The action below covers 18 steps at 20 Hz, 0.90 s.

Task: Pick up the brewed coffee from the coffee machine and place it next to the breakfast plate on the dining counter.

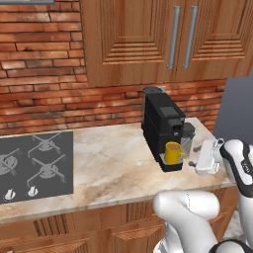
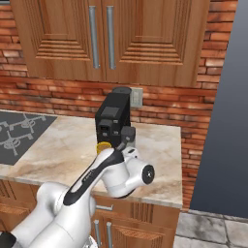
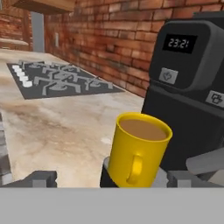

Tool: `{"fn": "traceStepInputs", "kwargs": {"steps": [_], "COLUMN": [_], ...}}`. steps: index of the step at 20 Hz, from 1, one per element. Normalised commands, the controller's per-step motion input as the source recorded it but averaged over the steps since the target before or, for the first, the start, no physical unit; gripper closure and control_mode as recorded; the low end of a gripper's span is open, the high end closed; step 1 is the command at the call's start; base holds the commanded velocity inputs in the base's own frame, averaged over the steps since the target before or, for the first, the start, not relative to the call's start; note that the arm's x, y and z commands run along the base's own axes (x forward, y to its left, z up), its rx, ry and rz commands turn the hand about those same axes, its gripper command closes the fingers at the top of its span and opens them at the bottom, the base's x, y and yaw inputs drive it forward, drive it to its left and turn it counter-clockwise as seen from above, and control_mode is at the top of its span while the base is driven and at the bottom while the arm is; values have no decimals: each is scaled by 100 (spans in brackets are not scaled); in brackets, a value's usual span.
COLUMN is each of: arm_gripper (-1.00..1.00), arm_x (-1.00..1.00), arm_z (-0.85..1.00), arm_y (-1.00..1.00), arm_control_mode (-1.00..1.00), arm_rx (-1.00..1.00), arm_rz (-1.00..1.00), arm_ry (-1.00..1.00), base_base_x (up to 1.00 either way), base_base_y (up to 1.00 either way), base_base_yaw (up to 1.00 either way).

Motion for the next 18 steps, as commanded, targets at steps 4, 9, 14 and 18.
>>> {"fn": "traceStepInputs", "kwargs": {"steps": [4, 9, 14, 18], "arm_gripper": [-100, -100, -100, -100], "arm_x": [21, 21, 23, 20], "arm_z": [0, -2, -11, -21], "arm_y": [0, 0, 0, 0], "arm_control_mode": [-100, -100, -100, -100], "arm_rx": [15, 8, 0, 0], "arm_rz": [0, 0, 0, 0], "arm_ry": [0, 0, 0, 0], "base_base_x": [0, 0, 0, 0], "base_base_y": [0, 0, 0, 0], "base_base_yaw": [0, 0, 0, 0]}}
